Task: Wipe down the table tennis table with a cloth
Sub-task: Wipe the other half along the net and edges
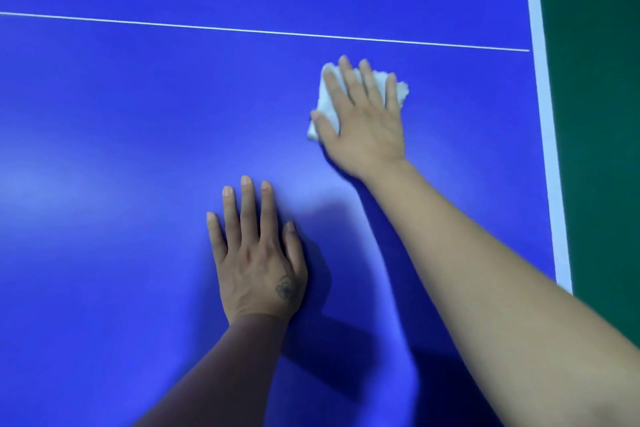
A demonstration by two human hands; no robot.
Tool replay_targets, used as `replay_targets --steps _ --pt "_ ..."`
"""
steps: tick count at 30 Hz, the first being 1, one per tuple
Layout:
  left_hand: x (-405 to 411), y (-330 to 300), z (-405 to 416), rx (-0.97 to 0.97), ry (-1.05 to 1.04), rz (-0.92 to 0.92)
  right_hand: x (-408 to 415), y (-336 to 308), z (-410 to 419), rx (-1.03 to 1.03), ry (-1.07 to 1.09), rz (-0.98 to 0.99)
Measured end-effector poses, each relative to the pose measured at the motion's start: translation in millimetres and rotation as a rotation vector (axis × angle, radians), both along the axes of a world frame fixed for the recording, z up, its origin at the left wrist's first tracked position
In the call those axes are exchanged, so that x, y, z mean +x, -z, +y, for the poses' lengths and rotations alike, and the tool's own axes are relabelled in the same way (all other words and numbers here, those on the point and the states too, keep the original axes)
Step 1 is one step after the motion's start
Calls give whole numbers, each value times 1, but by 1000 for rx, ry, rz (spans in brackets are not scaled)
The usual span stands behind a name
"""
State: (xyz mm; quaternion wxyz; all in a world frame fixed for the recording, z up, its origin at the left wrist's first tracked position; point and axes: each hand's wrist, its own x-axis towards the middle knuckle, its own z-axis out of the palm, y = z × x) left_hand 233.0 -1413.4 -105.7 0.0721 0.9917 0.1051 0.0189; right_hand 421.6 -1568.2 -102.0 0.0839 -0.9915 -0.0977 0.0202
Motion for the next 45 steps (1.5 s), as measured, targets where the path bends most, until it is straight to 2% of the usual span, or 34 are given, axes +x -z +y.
replay_targets --steps 3,7,11,14,18,21,25,28,32,36,41,45 --pt "0 1 -1 -6 -1 0 -50 4 -18 10 -32 -48" --pt "0 1 0 3 3 23 -81 1 -75 -30 247 -11" --pt "-1 0 -1 -7 0 14 -55 -5 -143 -7 495 38" --pt "-1 0 0 -15 -6 10 -1 -9 -170 18 581 75" --pt "-1 -1 -2 -20 -9 8 66 -14 -171 16 524 125" --pt "0 -2 -2 -17 -11 18 75 -16 -153 -12 414 123" --pt "0 -3 -3 -19 -15 9 21 -14 -128 -21 139 68" --pt "1 -3 -2 -26 -15 8 -50 -15 -140 -10 44 54" --pt "-1 -3 -3 -37 -18 -9 -130 -18 -199 -16 111 62" --pt "0 -2 -4 -34 -17 -21 -119 -19 -231 43 331 114" --pt "-1 -2 -4 -6 -2 -39 -72 -10 -204 -48 421 58" --pt "-1 -1 -3 -6 -6 -65 -99 -9 -156 -49 287 31"
